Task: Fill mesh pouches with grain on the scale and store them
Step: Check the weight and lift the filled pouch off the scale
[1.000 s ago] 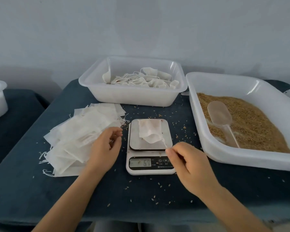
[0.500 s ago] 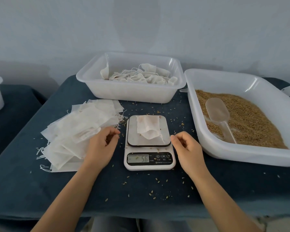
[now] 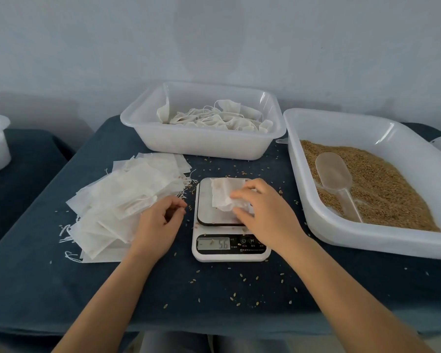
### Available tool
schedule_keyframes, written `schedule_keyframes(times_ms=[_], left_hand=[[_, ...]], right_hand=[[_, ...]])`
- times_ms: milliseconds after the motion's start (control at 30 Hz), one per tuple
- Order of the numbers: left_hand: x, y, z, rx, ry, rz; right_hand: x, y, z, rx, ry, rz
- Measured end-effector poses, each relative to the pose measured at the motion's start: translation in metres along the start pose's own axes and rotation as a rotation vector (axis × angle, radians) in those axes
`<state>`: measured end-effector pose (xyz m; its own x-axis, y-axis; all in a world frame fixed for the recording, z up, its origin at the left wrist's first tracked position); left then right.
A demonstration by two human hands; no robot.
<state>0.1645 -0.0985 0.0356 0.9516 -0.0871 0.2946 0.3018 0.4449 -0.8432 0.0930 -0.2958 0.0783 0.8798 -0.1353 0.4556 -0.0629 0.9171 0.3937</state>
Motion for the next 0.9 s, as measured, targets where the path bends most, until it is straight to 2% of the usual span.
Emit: schedule_keyframes(times_ms=[233,400,567,900], left_hand=[[0.002,0.004,-0.001,-0.019,-0.002,0.015],[0.001,0.007,-0.003,-0.027,0.011,0.014],[0.003,0.007,-0.003,-0.029,0.009,-0.007],[0.003,0.009,-0.004,-0.017,0.009,-0.024]], right_hand=[[0.035,0.011,0.019,0.035,-0.089,-0.051],[0.055,0.015,0.032,0.314,-0.024,-0.227],[0.065,0.024,0.045,0.39,0.004,-0.228],[0.09,0.038,0.075,0.156,0.012,-0.078]])
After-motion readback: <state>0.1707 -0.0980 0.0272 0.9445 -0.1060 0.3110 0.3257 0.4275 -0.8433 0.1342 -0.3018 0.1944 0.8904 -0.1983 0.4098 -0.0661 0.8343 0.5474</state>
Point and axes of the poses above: each hand's wrist, its own x-axis towards the middle knuckle, its own z-axis out of the back of the hand, y = z × x, the point moved 5 cm from there along x, towards the middle knuckle, and after that the axes turned 11 degrees about -y, right-handed, at the moved point
